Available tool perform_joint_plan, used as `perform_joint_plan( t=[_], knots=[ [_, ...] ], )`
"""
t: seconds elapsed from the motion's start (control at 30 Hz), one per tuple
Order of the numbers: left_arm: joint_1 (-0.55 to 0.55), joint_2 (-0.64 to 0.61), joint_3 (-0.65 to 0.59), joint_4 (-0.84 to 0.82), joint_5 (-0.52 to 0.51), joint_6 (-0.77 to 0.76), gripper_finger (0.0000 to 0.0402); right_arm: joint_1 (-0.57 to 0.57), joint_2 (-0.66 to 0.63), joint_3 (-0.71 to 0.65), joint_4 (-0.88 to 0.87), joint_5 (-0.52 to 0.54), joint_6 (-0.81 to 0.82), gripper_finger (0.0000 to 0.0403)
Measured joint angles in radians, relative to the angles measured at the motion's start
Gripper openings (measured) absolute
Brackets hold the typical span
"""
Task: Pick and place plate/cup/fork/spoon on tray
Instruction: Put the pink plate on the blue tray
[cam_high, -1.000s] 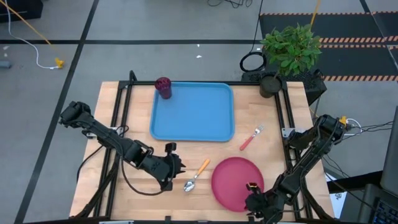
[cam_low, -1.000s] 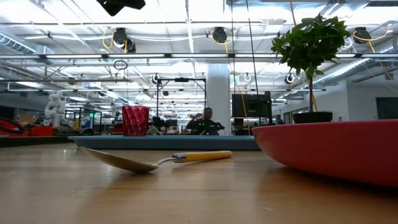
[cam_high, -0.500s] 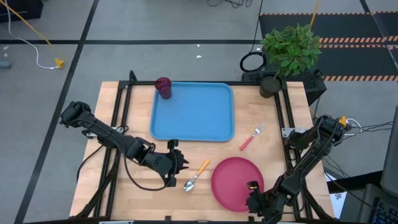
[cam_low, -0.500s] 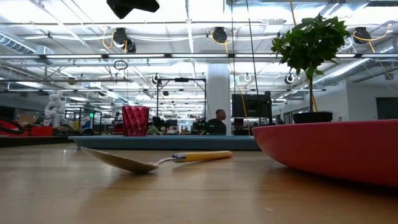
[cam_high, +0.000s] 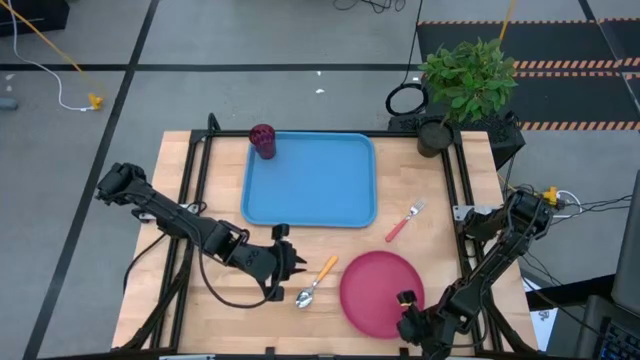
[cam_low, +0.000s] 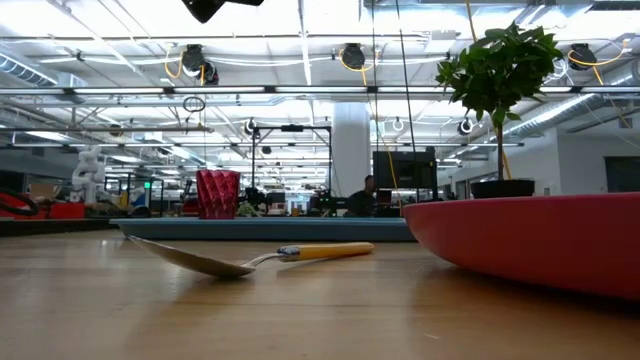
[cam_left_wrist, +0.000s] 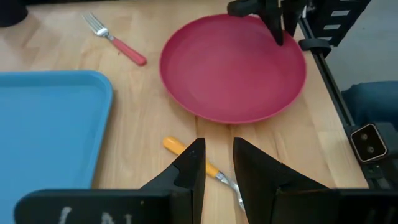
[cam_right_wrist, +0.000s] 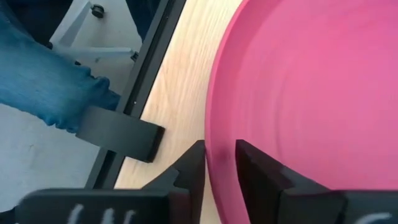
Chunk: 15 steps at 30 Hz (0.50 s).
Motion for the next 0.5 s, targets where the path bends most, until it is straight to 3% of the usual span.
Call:
perform_joint_plan(
  t=[0.27,0.5],
  knots=[
    [0.000,0.000,0.000,0.012,0.001,0.019,0.0085,0.000,-0.002,0.000,0.004,0.003,-0.022,0.0010],
    [0.000,0.000,0.000,0.012,0.001,0.021,0.0085,0.000,-0.046,0.033,0.009,-0.002,-0.020,0.0004]
  ],
)
